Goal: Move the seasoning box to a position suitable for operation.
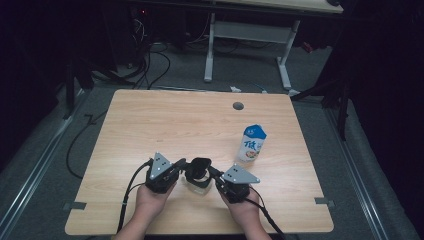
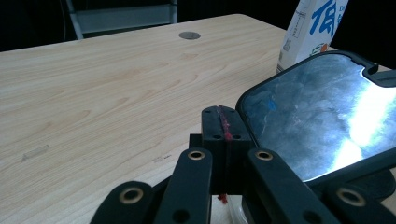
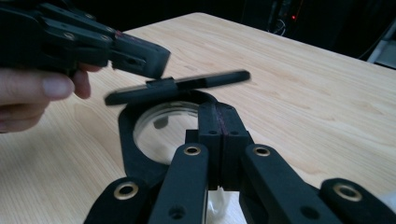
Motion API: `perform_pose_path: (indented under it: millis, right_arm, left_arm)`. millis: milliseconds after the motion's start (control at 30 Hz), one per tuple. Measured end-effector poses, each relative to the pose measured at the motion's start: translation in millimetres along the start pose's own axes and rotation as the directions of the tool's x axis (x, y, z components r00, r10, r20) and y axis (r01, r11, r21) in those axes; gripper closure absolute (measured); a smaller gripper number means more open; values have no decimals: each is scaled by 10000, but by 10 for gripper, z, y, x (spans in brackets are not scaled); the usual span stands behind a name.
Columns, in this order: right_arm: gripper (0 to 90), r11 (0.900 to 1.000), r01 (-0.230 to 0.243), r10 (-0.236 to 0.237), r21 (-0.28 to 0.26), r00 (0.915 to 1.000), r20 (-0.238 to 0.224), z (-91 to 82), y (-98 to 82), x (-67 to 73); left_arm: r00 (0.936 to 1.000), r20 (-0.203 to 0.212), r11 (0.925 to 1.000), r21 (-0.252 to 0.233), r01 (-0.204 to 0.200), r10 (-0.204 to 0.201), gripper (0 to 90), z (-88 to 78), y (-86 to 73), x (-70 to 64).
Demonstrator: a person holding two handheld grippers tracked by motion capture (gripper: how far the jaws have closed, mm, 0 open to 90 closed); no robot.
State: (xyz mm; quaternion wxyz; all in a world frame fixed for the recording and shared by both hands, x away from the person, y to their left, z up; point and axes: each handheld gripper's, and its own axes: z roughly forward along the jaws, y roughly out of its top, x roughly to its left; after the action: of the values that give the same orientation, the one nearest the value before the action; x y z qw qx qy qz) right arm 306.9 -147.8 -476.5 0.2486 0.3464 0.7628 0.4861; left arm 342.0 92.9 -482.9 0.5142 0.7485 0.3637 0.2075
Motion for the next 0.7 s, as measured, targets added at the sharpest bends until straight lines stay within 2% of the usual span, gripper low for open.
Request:
perform_pose_path:
  millis: [100,200,333,533,700]
  right_arm:
    - [898,9999,87,-87,-58,9999,-78,12,42,26]
    - [899,9998,113,-114,-148,9999,-104,20,74,37]
    - [899,9998,123,-126,-180,9998,-133,24,101,47]
    - [899,9998,135,-138,-177,9997,-178,36,137,53]
    - [899,9997,119,-124,-197,9996,-253,39,180,72]
  left_arm:
    - [10000,11,10000,-57,44,-43,900,-48,-7,17]
    - [9999,-6,9998,-122,135,-135,900,-163,-41,48]
    - [9997,19,9996,135,243,-244,900,-295,-179,61]
    - [9996,194,9979,629,185,-197,900,-334,-400,-51]
    - [9987,491,9992,386,125,-144,900,-374,-366,-171]
